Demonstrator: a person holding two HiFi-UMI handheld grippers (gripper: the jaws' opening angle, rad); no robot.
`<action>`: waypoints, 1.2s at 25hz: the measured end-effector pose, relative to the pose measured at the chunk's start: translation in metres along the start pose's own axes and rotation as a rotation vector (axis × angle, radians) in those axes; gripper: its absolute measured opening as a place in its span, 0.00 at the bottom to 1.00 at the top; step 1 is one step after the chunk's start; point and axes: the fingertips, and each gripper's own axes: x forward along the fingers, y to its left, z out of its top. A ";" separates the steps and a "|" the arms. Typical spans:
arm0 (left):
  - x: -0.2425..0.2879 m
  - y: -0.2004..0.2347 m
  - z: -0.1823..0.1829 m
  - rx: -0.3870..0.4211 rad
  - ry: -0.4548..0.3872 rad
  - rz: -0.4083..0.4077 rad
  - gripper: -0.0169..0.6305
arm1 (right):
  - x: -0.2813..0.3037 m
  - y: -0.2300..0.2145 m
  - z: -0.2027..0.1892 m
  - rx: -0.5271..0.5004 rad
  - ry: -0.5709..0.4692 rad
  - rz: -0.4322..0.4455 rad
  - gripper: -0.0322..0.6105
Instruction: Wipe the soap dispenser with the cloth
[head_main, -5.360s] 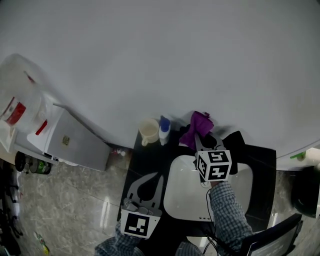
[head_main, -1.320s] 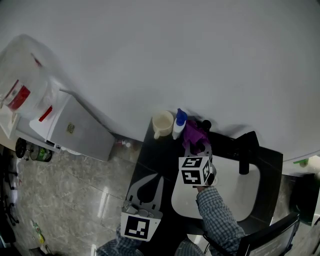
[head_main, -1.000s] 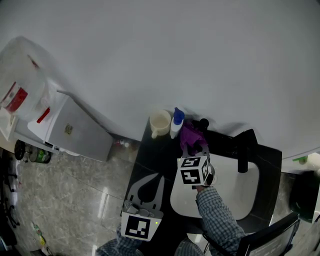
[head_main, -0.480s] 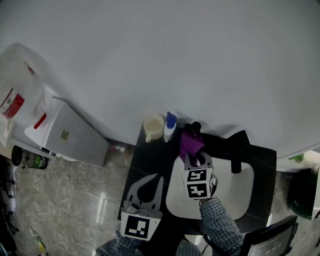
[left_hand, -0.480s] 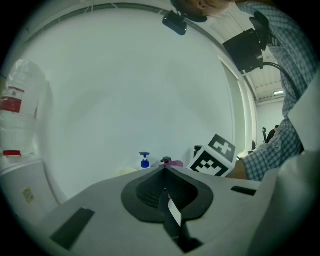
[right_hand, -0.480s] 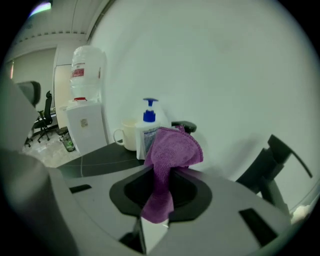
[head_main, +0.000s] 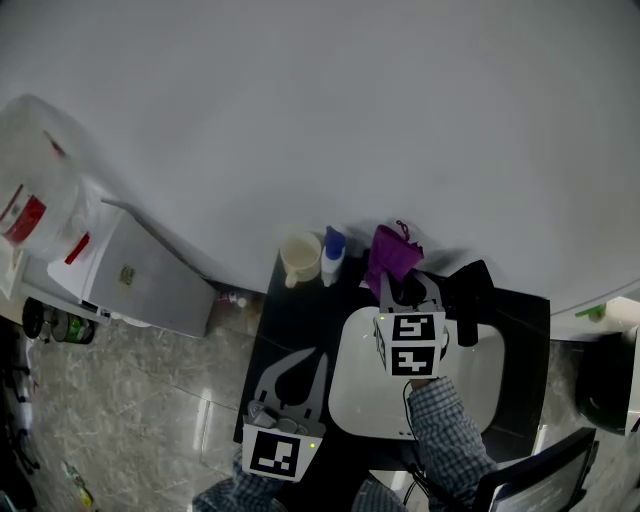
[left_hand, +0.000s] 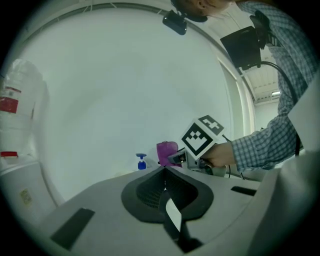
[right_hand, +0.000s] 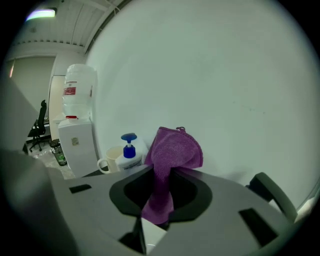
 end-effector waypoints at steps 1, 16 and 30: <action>-0.001 0.000 -0.001 0.001 0.002 0.000 0.03 | 0.005 -0.003 -0.006 0.002 0.019 -0.005 0.17; -0.008 0.000 -0.012 0.008 0.036 0.012 0.03 | 0.029 0.002 -0.110 -0.025 0.226 -0.014 0.17; 0.002 -0.017 0.013 0.021 -0.020 -0.016 0.03 | -0.027 -0.003 -0.041 -0.038 0.056 0.015 0.17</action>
